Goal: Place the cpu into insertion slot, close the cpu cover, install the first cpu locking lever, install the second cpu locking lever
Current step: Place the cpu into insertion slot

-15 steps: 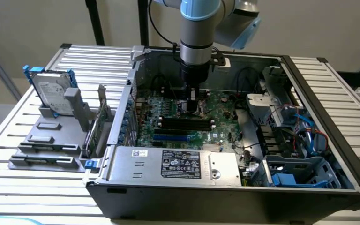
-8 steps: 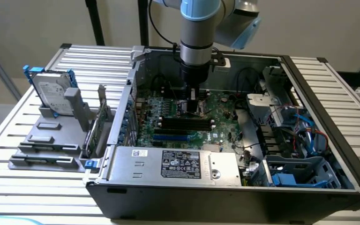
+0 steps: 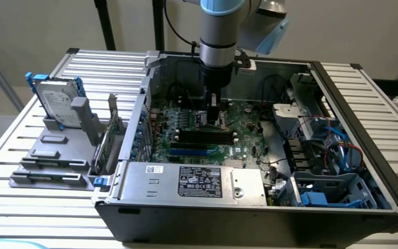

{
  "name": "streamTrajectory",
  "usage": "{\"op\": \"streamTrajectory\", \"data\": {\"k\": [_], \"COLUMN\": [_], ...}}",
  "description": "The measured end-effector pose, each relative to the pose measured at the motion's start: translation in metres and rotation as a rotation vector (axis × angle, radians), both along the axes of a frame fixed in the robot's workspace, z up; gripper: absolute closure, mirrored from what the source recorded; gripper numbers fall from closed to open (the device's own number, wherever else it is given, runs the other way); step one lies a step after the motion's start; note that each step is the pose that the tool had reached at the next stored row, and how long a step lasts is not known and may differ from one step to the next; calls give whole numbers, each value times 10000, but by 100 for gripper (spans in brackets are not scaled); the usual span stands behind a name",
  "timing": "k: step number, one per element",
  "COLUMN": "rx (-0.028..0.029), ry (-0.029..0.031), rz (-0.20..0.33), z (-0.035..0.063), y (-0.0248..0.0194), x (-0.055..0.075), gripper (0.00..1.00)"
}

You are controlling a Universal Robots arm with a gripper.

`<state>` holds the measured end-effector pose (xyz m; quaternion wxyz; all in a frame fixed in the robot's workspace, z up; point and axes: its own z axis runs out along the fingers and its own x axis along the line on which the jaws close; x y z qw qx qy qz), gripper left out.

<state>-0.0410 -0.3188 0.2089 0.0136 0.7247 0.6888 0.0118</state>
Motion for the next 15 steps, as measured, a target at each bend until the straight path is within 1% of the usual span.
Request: {"op": "streamTrajectory", "data": {"k": [2,3,5,6,7,8,9,12,13,14,15], "rx": [0,0,0,1,7,16,24,42,43,45,45], "ry": [11,21,26,26,25,25,25,25,25,25,25], "rz": [0,1,-2,1,0,-1,1,2,0,0,1], "z": [47,72,110,122,130,136,141,158,166,177,189], "y": [0,0,0,0,-2,-4,-4,-8,-10,-12,-15], "x": [0,0,-10,-36,-56,-90,-134,-272,-317,-363,-393], "gripper": [37,39,52,52,58,64,64,82,82,87,89]}}
